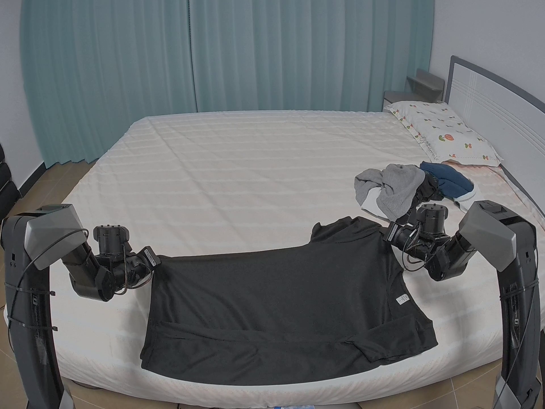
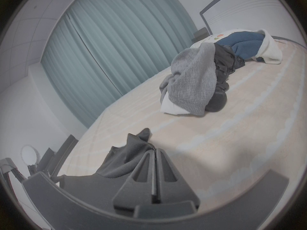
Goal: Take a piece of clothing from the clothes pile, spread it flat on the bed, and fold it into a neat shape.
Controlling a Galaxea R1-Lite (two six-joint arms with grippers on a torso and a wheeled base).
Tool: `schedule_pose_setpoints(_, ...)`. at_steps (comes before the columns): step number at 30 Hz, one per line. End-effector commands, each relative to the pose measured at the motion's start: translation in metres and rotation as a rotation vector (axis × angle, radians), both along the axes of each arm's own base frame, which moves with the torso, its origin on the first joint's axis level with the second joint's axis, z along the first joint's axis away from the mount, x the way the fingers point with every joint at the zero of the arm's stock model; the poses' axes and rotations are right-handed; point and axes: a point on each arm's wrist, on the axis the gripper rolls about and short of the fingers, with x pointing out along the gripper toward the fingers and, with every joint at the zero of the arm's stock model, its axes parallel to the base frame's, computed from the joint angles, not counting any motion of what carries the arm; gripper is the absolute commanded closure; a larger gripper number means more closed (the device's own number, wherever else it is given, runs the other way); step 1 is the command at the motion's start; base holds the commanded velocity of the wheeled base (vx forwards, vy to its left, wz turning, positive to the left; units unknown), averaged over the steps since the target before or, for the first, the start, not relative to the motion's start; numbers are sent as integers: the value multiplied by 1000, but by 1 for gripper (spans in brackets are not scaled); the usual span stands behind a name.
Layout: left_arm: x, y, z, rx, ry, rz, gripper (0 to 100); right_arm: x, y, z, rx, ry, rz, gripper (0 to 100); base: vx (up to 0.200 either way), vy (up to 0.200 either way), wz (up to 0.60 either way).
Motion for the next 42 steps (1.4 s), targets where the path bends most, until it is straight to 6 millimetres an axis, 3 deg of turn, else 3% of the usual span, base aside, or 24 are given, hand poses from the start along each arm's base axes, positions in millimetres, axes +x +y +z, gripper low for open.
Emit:
schedule_pose_setpoints(1,-2,5,19,-14,-36,24,100,-11,-5,12,36,-5,-39,100,0,0,0)
schedule_pose_setpoints(8,-6,2,26,-26,-44,25,100,-24,0,22,70,-60,-45,100,0,0,0)
schedule_pose_setpoints(18,-4,1,33,-20,-100,66,100,-28,-11,26,91,-86,-111,100,0,0,0)
schedule_pose_setpoints(30,-8,0,26,-14,-75,59,100,-35,-12,16,88,-42,-103,100,0,0,0)
schedule_pose_setpoints(37,-12,1,21,27,-57,35,100,-51,-16,11,82,24,-38,100,0,0,0)
schedule_pose_setpoints(42,-26,1,12,127,-20,-32,100,-67,-22,2,21,88,8,100,0,0,0)
